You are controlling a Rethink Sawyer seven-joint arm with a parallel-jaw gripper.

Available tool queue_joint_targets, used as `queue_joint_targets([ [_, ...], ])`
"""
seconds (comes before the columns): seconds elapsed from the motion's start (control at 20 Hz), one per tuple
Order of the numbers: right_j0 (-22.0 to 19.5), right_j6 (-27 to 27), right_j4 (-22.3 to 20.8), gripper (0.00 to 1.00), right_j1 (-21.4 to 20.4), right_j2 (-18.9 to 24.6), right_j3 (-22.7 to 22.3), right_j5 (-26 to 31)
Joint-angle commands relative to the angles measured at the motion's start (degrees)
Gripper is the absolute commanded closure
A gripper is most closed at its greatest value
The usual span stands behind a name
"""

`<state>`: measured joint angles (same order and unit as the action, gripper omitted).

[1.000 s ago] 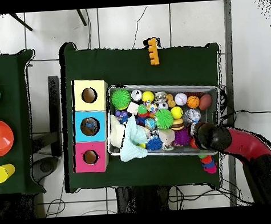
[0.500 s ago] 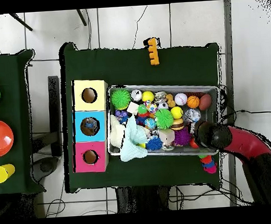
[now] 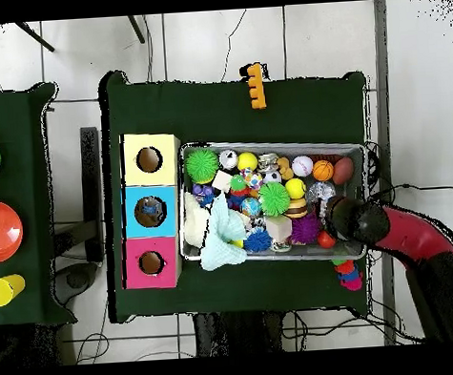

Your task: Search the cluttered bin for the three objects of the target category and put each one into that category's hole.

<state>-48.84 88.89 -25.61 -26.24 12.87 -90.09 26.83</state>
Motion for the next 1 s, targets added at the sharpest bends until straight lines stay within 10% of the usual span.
queue_joint_targets([
  [0.05, 1.48, 1.45, 2.81, 0.0, 2.01, 3.19, 6.35, 6.68],
  [1.0, 2.42, 1.57, 3.28, 0.0, 2.71, 1.05, 11.03, 8.06],
])
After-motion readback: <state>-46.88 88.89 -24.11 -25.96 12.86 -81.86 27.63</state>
